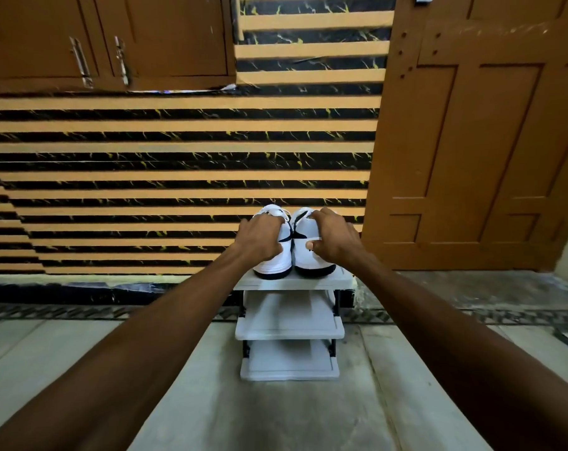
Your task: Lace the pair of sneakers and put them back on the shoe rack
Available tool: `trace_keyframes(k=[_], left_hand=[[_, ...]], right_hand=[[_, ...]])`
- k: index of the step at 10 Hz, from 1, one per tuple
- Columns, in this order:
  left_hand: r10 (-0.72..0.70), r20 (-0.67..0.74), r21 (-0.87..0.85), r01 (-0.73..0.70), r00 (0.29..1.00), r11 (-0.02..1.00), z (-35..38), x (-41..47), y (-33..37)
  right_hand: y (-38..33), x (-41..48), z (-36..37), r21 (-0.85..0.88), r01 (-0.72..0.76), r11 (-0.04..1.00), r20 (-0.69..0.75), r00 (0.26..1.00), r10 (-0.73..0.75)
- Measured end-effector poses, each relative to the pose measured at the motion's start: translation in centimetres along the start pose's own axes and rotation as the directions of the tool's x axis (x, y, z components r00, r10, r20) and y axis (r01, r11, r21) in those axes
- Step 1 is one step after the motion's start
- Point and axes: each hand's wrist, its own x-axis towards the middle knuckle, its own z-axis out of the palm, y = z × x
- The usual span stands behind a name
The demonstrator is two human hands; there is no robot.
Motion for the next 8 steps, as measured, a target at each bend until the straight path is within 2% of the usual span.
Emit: trace_keyframes(k=[5,6,7,8], left_hand=[[0.000,0.041,-0.115,0.005,0.999,0.993,-0.1,0.2,-1.2],[0.022,0.054,-0.142,-0.014,0.998,0.990,0.2,0.2,-1.2],[0.050,0.028,-0.170,-0.045,0.998,0.984,0.6,0.1,-1.4],[0.006,-0.085,-0.170,-0.020,0.996,0.985,0.4,-0.5,-1.5]], right_hand=[[-0.2,-1.0,1.9,0.036,0.017,0.999,-0.044,0.999,-0.016],[-0.3,-1.0,1.5,0.015,0.014,1.000,-0.011,1.000,-0.013],[-0.2,-0.8,0.8,-0.005,0.009,1.000,0.021,1.000,-0.009],[-0.5,-1.2,-0.4,-0.042,-0.025,0.999,-0.029,0.999,0.024]])
